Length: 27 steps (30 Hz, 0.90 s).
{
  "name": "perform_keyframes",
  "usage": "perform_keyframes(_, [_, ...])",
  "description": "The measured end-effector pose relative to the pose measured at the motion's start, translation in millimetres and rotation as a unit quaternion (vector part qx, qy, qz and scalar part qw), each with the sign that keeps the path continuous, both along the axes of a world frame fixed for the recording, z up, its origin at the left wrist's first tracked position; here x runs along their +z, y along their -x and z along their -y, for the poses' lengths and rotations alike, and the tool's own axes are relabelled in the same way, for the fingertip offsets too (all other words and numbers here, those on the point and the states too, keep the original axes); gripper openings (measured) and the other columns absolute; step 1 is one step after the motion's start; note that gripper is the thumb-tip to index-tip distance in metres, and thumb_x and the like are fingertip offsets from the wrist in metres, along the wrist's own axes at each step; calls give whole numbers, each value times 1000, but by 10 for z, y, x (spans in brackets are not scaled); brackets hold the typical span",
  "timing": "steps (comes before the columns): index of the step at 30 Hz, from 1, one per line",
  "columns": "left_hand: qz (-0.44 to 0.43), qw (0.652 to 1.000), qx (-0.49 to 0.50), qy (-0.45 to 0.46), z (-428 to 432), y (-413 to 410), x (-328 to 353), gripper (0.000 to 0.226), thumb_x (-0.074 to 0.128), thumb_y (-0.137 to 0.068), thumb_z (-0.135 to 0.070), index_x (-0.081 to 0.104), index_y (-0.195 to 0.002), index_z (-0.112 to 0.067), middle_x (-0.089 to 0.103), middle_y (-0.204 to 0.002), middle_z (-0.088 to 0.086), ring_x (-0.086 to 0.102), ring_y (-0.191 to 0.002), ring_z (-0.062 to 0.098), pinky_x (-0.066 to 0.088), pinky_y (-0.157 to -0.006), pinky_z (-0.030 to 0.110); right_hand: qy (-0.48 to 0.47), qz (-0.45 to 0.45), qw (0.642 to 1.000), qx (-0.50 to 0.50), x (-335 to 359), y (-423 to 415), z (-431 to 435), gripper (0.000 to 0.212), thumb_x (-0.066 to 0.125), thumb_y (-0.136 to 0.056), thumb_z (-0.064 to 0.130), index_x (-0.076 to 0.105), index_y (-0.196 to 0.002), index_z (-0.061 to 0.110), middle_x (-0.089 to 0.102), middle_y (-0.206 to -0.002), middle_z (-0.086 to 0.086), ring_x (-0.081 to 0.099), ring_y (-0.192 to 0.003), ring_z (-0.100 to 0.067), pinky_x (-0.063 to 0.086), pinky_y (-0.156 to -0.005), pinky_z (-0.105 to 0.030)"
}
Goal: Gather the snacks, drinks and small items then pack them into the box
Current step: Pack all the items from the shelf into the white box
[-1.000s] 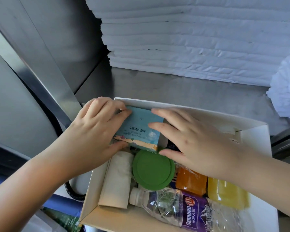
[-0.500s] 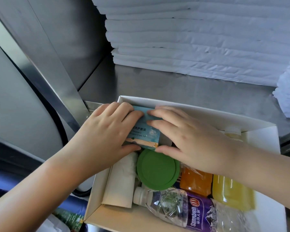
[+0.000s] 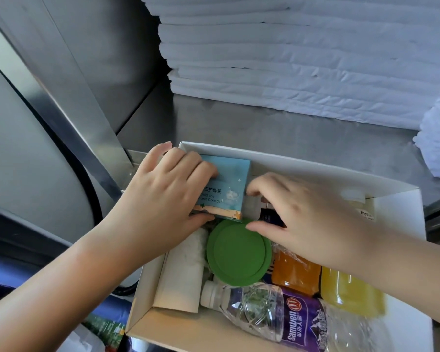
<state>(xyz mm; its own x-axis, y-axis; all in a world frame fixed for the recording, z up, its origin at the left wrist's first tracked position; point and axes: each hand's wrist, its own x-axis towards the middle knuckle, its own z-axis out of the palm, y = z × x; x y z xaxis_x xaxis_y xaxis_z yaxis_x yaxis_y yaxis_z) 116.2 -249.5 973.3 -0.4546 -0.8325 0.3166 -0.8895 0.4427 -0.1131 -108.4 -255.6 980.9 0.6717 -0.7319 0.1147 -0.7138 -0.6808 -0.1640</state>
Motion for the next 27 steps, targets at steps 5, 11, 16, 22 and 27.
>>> perform_keyframes(5, [7,1000,-7,7,7,-15,-14,42,61,-77,-46,62,-100,-12,58,-92,4,55,-89,30,35,-102,45,-2,7,1000,10,28,-41,39,54,48,-85,51,44,-132,23,53,-115,7,59,-80,-11,53,-62,-31])
perform_keyframes(11, [-28,1000,2,-6,11,29,-30,52,65,-72,-45,60,-110,-10,56,-111,8,51,-100,31,34,-94,38,-5,15,1000,11,26,-94,78,50,49,-83,47,45,-126,20,54,-114,2,59,-82,-16,53,-64,-37])
perform_keyframes(16, [-34,999,-11,-29,-17,-17,-79,69,70,-70,-45,53,-127,-11,51,-126,8,45,-115,28,29,-105,40,10,-39,999,0,41,12,7,64,47,-88,50,28,-142,23,50,-133,6,57,-103,-9,51,-81,-23])
perform_keyframes(22, [-37,998,-11,-49,-112,-35,-74,77,45,-85,-58,28,-147,-15,20,-155,8,16,-144,25,16,-115,42,149,22,987,-53,63,486,-20,34,57,-91,23,57,-123,11,61,-107,-3,60,-95,-21,50,-76,-32])
perform_keyframes(27, [8,998,10,-67,-56,58,-27,80,16,-90,-65,13,-150,-12,6,-157,4,3,-145,22,10,-118,41,196,8,976,-90,20,755,-73,30,48,-91,17,61,-118,9,58,-99,-6,55,-89,-25,47,-72,-34])
